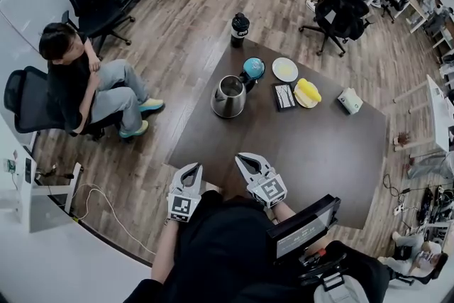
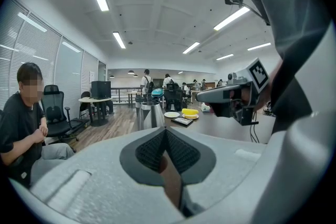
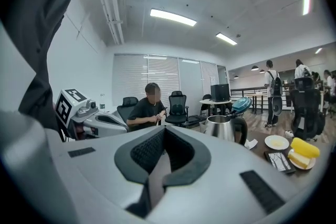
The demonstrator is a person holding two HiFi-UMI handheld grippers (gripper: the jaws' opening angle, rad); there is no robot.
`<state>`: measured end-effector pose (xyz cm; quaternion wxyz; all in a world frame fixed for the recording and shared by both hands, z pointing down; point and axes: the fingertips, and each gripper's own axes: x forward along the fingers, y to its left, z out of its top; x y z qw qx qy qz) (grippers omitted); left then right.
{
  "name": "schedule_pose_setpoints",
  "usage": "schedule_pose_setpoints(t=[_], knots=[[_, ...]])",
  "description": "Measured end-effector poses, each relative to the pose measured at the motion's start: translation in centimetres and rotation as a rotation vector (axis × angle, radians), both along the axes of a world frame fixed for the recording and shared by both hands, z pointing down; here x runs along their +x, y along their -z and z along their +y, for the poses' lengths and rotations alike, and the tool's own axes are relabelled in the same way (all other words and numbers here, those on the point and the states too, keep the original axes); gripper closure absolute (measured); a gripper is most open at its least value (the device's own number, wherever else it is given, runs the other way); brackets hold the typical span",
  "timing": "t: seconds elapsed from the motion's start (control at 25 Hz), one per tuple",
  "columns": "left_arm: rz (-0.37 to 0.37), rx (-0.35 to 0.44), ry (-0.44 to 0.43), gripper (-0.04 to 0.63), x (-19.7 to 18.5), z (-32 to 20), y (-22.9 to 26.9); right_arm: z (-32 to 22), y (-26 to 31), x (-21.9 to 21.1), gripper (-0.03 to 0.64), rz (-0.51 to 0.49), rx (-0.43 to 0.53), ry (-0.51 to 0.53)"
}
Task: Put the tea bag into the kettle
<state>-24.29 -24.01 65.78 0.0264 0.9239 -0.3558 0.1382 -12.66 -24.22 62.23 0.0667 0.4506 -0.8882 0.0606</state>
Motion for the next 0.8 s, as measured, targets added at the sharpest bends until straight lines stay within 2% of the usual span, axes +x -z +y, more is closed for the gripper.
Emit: schedule_pose_setpoints(t=[0.8], knots=[[-0.013,-0.025,-0.016,0.594,0.5,2.1,-0.7,1.6,-0.7,1.1,0.612,0.021,-0.018,-0.026]])
